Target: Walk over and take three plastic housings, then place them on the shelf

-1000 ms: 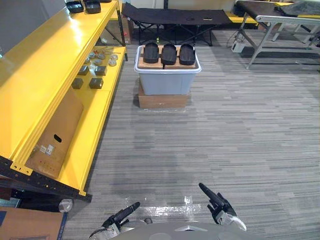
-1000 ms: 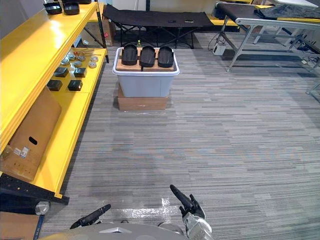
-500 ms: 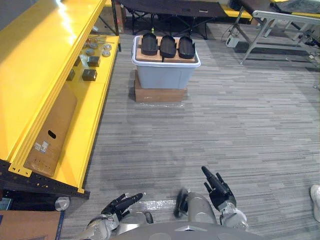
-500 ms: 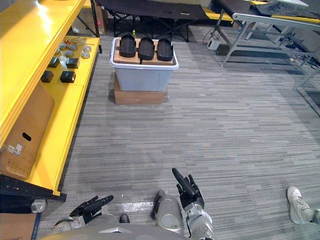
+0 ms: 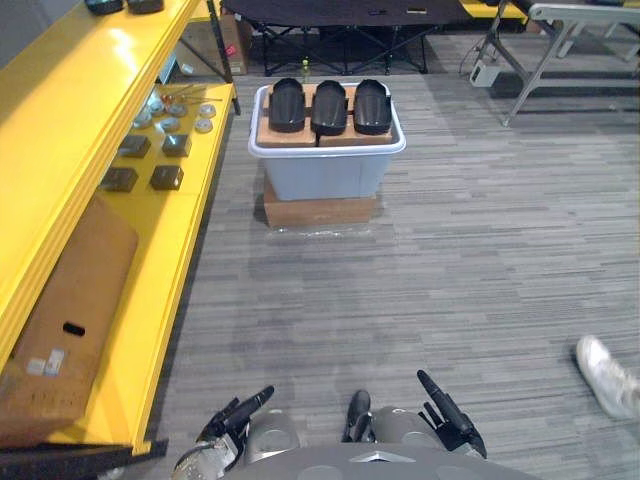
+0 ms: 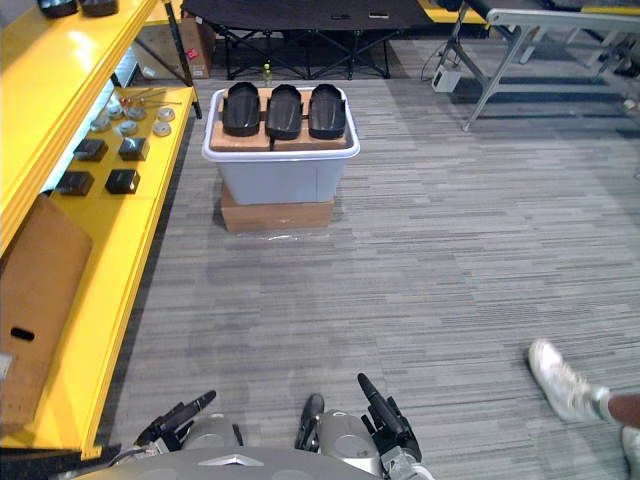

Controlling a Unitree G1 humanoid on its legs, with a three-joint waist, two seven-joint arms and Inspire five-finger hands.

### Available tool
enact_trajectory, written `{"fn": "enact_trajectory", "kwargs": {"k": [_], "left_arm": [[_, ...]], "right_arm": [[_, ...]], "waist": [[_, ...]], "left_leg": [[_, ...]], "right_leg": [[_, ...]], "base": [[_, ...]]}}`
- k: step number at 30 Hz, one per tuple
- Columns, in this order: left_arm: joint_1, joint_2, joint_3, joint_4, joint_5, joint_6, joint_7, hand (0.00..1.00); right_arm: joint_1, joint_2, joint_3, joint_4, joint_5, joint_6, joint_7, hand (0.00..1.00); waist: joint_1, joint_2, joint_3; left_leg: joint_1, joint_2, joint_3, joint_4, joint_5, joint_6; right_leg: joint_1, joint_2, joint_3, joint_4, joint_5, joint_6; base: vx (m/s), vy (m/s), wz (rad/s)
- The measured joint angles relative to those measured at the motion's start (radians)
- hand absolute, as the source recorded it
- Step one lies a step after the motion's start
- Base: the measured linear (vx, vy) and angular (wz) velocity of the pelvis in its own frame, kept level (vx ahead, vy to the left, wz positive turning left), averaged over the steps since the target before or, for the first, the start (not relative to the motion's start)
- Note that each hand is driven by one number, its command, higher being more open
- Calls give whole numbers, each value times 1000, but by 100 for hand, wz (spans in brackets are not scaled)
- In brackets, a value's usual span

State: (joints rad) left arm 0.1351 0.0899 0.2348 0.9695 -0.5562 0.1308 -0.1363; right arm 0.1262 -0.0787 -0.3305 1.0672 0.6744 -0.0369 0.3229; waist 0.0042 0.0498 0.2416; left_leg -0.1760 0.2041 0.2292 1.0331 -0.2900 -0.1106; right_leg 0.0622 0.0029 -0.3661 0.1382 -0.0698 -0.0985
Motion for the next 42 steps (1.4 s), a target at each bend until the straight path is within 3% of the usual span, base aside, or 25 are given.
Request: {"fn": "enact_trajectory", "kwargs": {"k": [3, 4, 8, 9, 10, 11, 12, 13, 14, 15, 17, 19, 20, 22, 23, 26, 28, 30, 32, 34, 37, 38, 40, 41, 42], "left_arm": [[1, -40, 50, -38, 17, 12, -9, 100], [1, -52, 76, -39, 15, 18, -4, 100], [24, -56, 103, -35, 11, 44, 1, 100], [18, -49, 106, -35, 10, 45, 1, 100], [17, -41, 107, -36, 10, 46, 1, 100], [18, -23, 108, -44, 10, 48, -5, 100], [6, -8, 114, -32, 17, 49, -1, 100], [-1, -5, 115, -17, 24, 51, 9, 100], [-2, 0, 115, -4, 31, 51, 13, 100], [-5, 4, 112, 9, 41, 42, 23, 100], [2, 2, 76, 22, 43, 22, 46, 100], [6, 1, 49, 15, 35, 18, 49, 100], [1, -4, 34, 10, 35, 12, 53, 100], [-18, -9, 10, 10, 23, -11, 55, 100], [-33, -16, 8, 11, 7, -26, 57, 100], [-35, -26, 13, 10, -20, -28, 69, 100], [-16, -51, 17, 6, -32, -23, 94, 100], [-5, -64, 20, 4, -30, -24, 112, 100], [-9, -81, 56, 4, -29, -32, 112, 100], [-8, -82, 54, 12, -35, -43, 113, 100], [-9, -66, 35, 21, -20, -44, 109, 100], [-14, -59, 24, 22, -15, -42, 109, 100], [-16, -54, 1, 23, -14, -39, 110, 100], [-17, -50, 0, 27, -19, -35, 112, 100], [-24, -15, -33, 21, -19, -33, 119, 100]], "right_arm": [[-37, 16, 3, -14, -3, -16, 7, 100], [-39, 25, 23, -40, -3, -18, 11, 100], [-19, 10, 85, -74, -2, -17, 13, 100], [-21, 12, 104, -64, -3, -14, 13, 100], [-24, 12, 111, -61, -3, -12, 13, 100], [-27, 15, 129, -54, -4, -10, 13, 100], [-38, 18, 134, -31, -3, -9, 9, 100], [-55, 17, 136, -16, -4, -8, 5, 100], [-65, 20, 138, -8, -4, -9, -3, 100], [-73, 21, 127, -10, -3, -23, -7, 100], [-87, 1, 127, -3, -9, -36, -7, 100], [-101, -1, 129, -3, -42, -45, -8, 100], [-106, -1, 136, -3, -58, -46, -9, 100], [-108, 1, 138, -14, -72, -52, -7, 100], [-106, 6, 132, -13, -72, -52, -8, 100], [-100, 10, 125, -13, -79, -42, -36, 100], [-101, 8, 106, -24, -78, -28, -74, 100], [-100, 7, 90, -24, -80, -25, -93, 100], [-96, 5, 59, -24, -124, -29, -106, 100], [-78, 0, 42, -19, -162, -38, -107, 100], [-61, -2, 41, -13, -159, -58, -111, 100], [-56, -1, 48, -26, -159, -70, -121, 100], [-24, -6, 77, -82, -162, -71, -150, 100], [-16, 2, 91, -106, -190, -69, -170, 100], [4, 18, 140, -163, -234, -58, -195, 100]], "waist": [[52, -20, 12], [50, -19, 13], [59, -20, 14], [69, -45, 13], [75, -58, 9], [81, -100, -6], [77, -129, -11], [73, -130, -12], [70, -135, -8], [65, -136, 5], [60, -104, 21], [48, -84, 22], [47, -65, 13], [45, -55, 9], [43, -59, 7], [47, -66, 4], [48, -26, -17], [48, -7, -36], [28, 3, -33], [27, 19, -30], [23, 9, -30], [12, 9, -31], [0, 17, -32], [-1, 5, -27], [-7, -32, -26]], "left_leg": [[-65, -100, 17, -477, 35, 21], [-80, -125, -12, -707, 127, 25], [-75, -106, -45, -869, 256, 22], [-83, -117, -43, -813, 330, 50], [-97, -134, -43, -767, 333, 58], [-132, -169, -42, -673, 284, 123], [-129, -198, -34, -636, 232, 150], [-115, -208, -29, -625, 206, 158], [-85, -222, -20, -622, 177, 171], [-21, -240, -16, -619, 147, 189], [106, -244, -29, -653, 105, 202], [187, -238, -47, -722, 106, 200], [211, -218, -64, -747, 103, 195], [220, -196, -104, -761, 92, 175], [222, -196, -143, -757, 78, 156], [241, -193, -225, -696, 1, 115], [257, -140, -271, -671, -52, 76], [252, -118, -286, -644, -59, 60], [108, -78, -250, -364, -2, 19], [52, -16, -178, -245, 9, 10], [62, -2, -52, -460, 11, 14], [63, -7, -17, -616, 58, 12], [68, -15, -14, -808, 279, 8], [83, -26, -12, -833, 310, 16], [99, -56, -8, -885, 321, 17]], "right_leg": [[90, -23, 51, -80, -17, 31], [135, -21, 61, -109, -32, 55], [243, -22, 101, -95, -148, 111], [251, -49, 114, -46, -216, 115], [247, -70, 119, -16, -247, 120], [231, -116, 124, 42, -303, 120], [178, -163, 129, 213, -311, 152], [86, -201, 157, 418, -283, 200], [7, -240, 187, 615, -206, 250], [-60, -296, 183, 823, -203, 238], [-112, -317, 130, 904, -244, 173], [-136, -292, 82, 746, -260, 146], [-160, -242, 65, 526, -255, 154], [-189, -179, 96, 203, -176, 188], [-200, -169, 128, 64, -66, 186], [-180, -175, 151, 69, 88, 173], [-187, -152, 100, 194, 3, 132], [-185, -135, 65, 220, -52, 121], [-138, -136, 0, 217, -92, 113], [-49, -119, -51, 158, -84, 100], [31, -140, -83, 76, -70, 119], [38, -153, -93, 55, -62, 132], [43, -153, -93, 37, -52, 151], [45, -155, -78, 25, -45, 168], [42, -172, -51, -8, -30, 182]], "base": [[508, -48, -68], [423, 17, -31], [477, 170, -26], [394, 206, -10], [619, 292, -15], [563, 176, -11], [667, 220, -3], [579, 184, 2], [538, 209, 5], [542, 195, 4], [500, 138, 13], [383, 55, 22], [451, -2, 37], [376, -66, 56], [335, -148, 80], [321, -275, 84], [309, -327, 58], [297, -256, 48], [267, -227, 75], [277, -152, 59], [257, -73, 35], [225, 40, 21], [217, 92, 12], [167, 110, -6], [169, 141, -9]]}}
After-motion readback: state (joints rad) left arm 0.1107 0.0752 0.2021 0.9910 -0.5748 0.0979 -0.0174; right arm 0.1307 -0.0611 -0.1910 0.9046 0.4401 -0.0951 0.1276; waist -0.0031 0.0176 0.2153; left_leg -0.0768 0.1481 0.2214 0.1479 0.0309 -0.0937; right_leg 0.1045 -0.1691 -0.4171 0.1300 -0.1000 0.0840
